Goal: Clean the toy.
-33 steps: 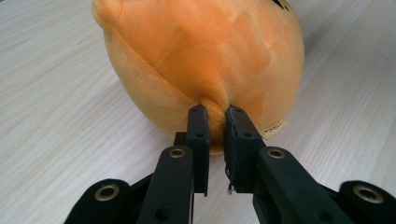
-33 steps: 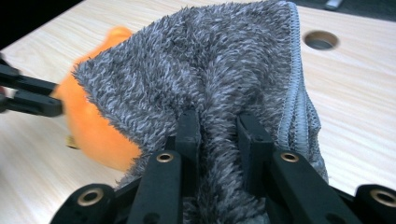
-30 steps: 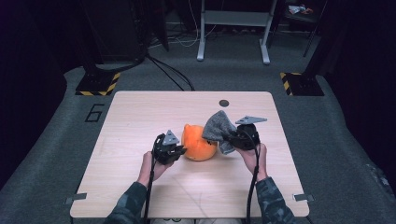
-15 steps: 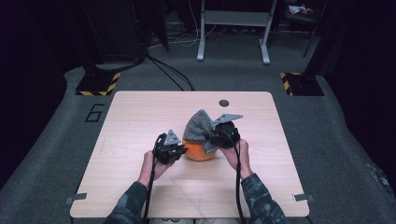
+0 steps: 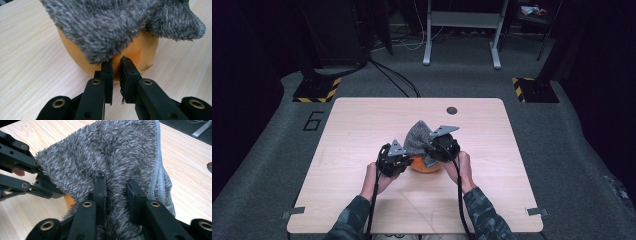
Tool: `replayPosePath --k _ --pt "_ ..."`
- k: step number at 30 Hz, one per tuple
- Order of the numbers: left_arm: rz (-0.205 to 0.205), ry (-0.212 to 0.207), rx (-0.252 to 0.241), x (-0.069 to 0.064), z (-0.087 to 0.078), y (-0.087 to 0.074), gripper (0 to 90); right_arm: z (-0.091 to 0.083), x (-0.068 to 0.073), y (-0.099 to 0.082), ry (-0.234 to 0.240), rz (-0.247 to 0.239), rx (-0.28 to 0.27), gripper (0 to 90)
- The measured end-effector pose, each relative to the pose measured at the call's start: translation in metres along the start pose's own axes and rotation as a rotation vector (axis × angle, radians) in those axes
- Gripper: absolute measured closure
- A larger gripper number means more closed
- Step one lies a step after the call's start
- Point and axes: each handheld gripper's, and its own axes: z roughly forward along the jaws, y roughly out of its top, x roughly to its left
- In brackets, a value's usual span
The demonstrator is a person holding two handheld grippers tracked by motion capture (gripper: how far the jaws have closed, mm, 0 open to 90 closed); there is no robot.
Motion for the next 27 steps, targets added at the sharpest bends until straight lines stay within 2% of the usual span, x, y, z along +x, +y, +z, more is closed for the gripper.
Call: replayPosePath --k 1,4,9,20,21,24,27 --pt "-0.005 0.004 -0.011 0.0 0.001 -0.001 82.1 0.0 -0.001 -0.001 -0.005 -0.014 -0.002 72.2" --pt "-0.017 0.009 -0.021 0.0 0.001 -0.002 82.1 -0.002 -0.003 -0.003 -0.008 -0.001 0.004 72.2" --pt "-0.018 0.005 -0.013 0.001 0.0 -0.002 82.1 -0.005 -0.01 -0.009 -0.018 0.013 0.009 72.1" --pt "-0.031 0.007 -0.026 0.002 0.001 -0.005 82.1 -0.009 -0.026 -0.027 -0.034 0.08 0.029 72.0" --pt "-0.028 0.007 -0.023 0.003 0.001 -0.005 82.1 -0.009 -0.028 -0.028 -0.032 0.075 0.027 72.0" --pt "-0.032 0.004 -0.022 0.003 0.001 -0.005 82.1 -0.011 -0.033 -0.033 -0.039 0.103 0.04 72.0" --pt "-0.03 0.006 -0.023 0.003 0.001 -0.005 82.1 -0.01 -0.039 -0.039 -0.044 0.105 0.051 72.1"
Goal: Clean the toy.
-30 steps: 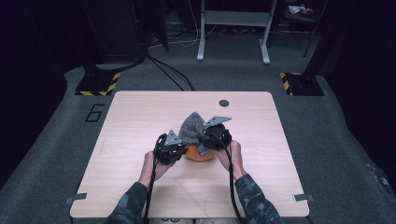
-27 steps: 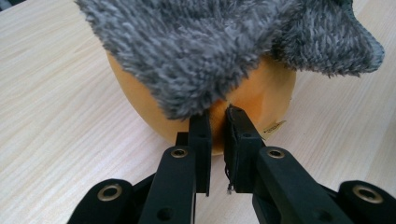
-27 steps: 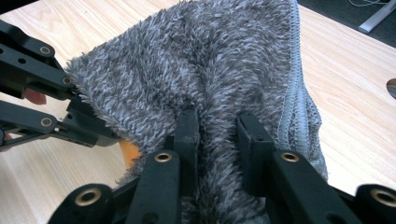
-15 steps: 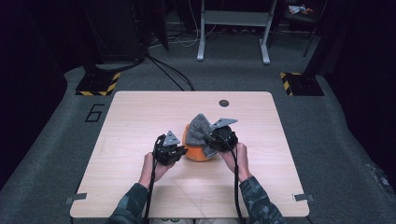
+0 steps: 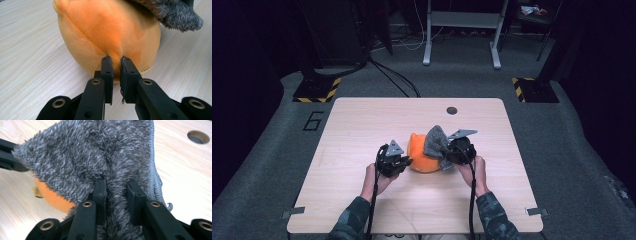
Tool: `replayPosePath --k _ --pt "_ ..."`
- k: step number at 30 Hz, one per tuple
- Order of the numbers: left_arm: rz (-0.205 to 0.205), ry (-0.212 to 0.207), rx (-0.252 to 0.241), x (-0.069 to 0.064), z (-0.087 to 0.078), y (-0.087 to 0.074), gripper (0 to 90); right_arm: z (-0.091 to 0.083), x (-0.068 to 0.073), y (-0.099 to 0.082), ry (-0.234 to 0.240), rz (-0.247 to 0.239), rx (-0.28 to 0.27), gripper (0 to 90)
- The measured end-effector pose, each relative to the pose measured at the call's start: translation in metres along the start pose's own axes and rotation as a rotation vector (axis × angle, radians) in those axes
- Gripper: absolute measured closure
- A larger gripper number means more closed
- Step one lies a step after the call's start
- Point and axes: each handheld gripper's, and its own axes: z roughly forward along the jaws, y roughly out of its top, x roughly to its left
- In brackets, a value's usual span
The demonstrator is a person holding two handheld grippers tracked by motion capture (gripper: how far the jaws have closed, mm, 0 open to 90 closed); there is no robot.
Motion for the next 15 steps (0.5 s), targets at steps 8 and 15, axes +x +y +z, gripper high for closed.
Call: replayPosePath --k 8,15 --pt "-0.002 0.001 -0.009 0.0 0.001 0.0 82.1 0.007 -0.017 -0.018 -0.011 0.081 0.035 72.3" --pt "0.002 -0.002 -0.006 0.001 0.0 -0.001 82.0 0.012 -0.033 -0.032 -0.049 0.117 0.097 72.3"
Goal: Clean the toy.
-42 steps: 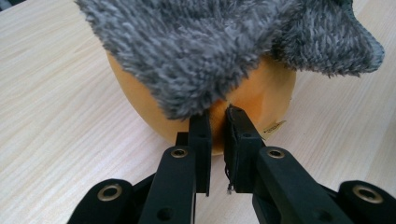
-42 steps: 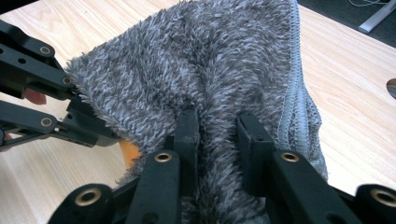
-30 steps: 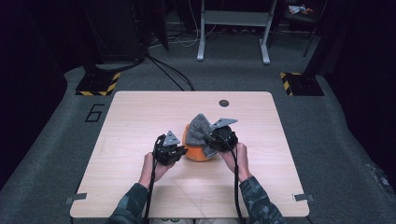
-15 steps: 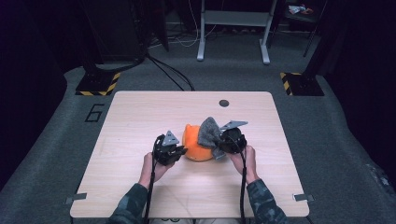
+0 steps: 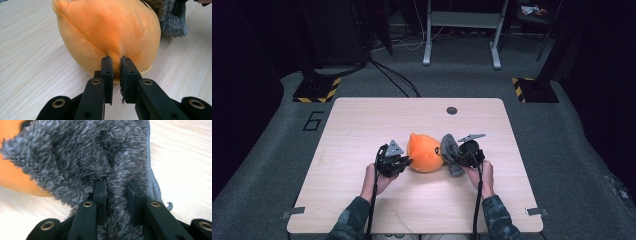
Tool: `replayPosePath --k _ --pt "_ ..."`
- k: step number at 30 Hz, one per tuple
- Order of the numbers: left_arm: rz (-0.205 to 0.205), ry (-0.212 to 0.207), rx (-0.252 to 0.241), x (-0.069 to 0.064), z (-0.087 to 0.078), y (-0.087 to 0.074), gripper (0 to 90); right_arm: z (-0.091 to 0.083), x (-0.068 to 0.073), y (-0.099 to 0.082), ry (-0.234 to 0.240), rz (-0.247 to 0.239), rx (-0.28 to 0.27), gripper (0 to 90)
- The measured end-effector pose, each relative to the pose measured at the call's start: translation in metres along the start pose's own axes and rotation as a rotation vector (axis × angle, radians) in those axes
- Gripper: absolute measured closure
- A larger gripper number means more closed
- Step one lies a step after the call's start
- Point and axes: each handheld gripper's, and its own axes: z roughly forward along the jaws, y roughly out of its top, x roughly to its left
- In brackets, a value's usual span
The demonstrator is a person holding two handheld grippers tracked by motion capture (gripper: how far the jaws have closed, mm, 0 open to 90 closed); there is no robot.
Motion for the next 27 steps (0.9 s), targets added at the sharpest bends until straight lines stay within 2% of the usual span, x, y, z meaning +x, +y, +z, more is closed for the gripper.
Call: replayPosePath --k 2,5,8,10,11,15,20,22,23,25,26,27 --pt "0.01 0.006 0.0 0.0 0.0 0.0 82.0 -0.007 0.0 0.003 -0.004 0.012 -0.022 72.3" --pt "0.013 0.007 -0.001 -0.001 0.0 0.001 82.0 -0.023 0.003 0.014 -0.013 -0.012 -0.076 72.2" --pt "0.016 0.002 -0.002 -0.002 0.0 0.003 81.9 -0.036 0.016 0.03 -0.008 -0.055 -0.111 72.2" --pt "0.02 0.01 -0.003 -0.002 0.0 0.005 82.0 -0.04 0.03 0.04 -0.003 -0.087 -0.119 72.2" --pt "0.018 0.007 -0.006 -0.003 0.0 0.005 82.0 -0.041 0.035 0.045 0.004 -0.122 -0.126 72.2" --pt "0.036 0.009 -0.005 -0.004 0.0 0.008 82.0 -0.036 0.059 0.058 0.022 -0.201 -0.125 72.1" --pt "0.044 0.003 0.005 -0.006 -0.001 0.009 82.0 -0.027 0.082 0.066 0.053 -0.258 -0.126 72.1" --pt "0.045 0.002 0.006 -0.006 -0.001 0.009 82.0 -0.022 0.088 0.066 0.056 -0.271 -0.112 72.1" --pt "0.047 0.006 0.007 -0.005 0.0 0.009 82.0 -0.02 0.089 0.067 0.056 -0.293 -0.114 72.1" --pt "0.043 0.007 0.003 -0.005 0.0 0.008 82.0 -0.017 0.09 0.066 0.051 -0.295 -0.107 72.2" --pt "0.037 0.004 0.006 -0.005 0.0 0.008 82.0 -0.016 0.09 0.066 0.054 -0.281 -0.099 72.2" --pt "0.036 -0.003 0.008 -0.004 -0.001 0.008 82.0 -0.016 0.088 0.066 0.056 -0.29 -0.103 72.2"
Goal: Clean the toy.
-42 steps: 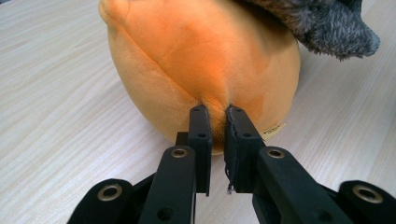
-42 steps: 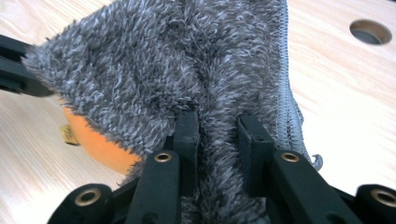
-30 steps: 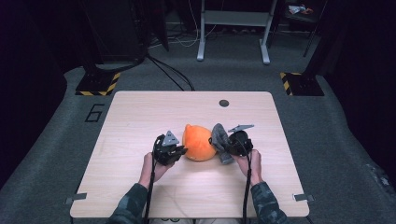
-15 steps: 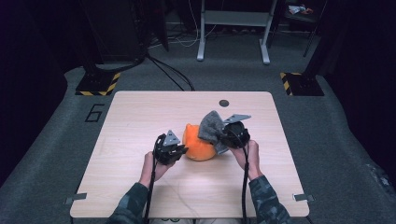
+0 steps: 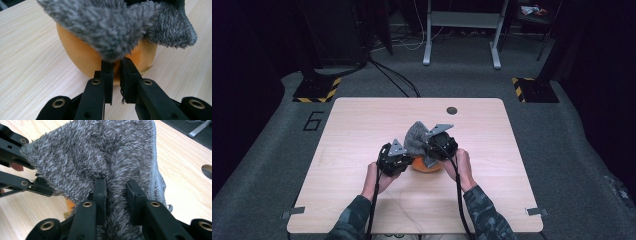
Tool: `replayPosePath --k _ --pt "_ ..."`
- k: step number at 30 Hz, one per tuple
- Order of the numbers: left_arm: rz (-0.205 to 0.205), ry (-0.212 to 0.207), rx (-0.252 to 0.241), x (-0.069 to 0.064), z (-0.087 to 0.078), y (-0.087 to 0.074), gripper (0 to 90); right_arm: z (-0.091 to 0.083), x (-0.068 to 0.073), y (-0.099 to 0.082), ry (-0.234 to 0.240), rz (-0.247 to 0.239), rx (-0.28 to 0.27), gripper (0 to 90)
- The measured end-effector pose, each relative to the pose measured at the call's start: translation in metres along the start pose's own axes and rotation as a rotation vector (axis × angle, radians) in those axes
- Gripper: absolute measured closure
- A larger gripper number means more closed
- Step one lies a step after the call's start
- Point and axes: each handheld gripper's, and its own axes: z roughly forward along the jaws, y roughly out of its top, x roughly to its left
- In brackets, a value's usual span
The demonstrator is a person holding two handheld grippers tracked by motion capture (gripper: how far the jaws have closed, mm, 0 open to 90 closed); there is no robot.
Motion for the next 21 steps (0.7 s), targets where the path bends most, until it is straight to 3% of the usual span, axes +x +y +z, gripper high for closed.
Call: replayPosePath --k 21 --pt "-0.033 -0.001 -0.009 0.003 0.002 -0.005 82.0 -0.008 -0.034 -0.038 -0.044 0.116 0.066 72.3"
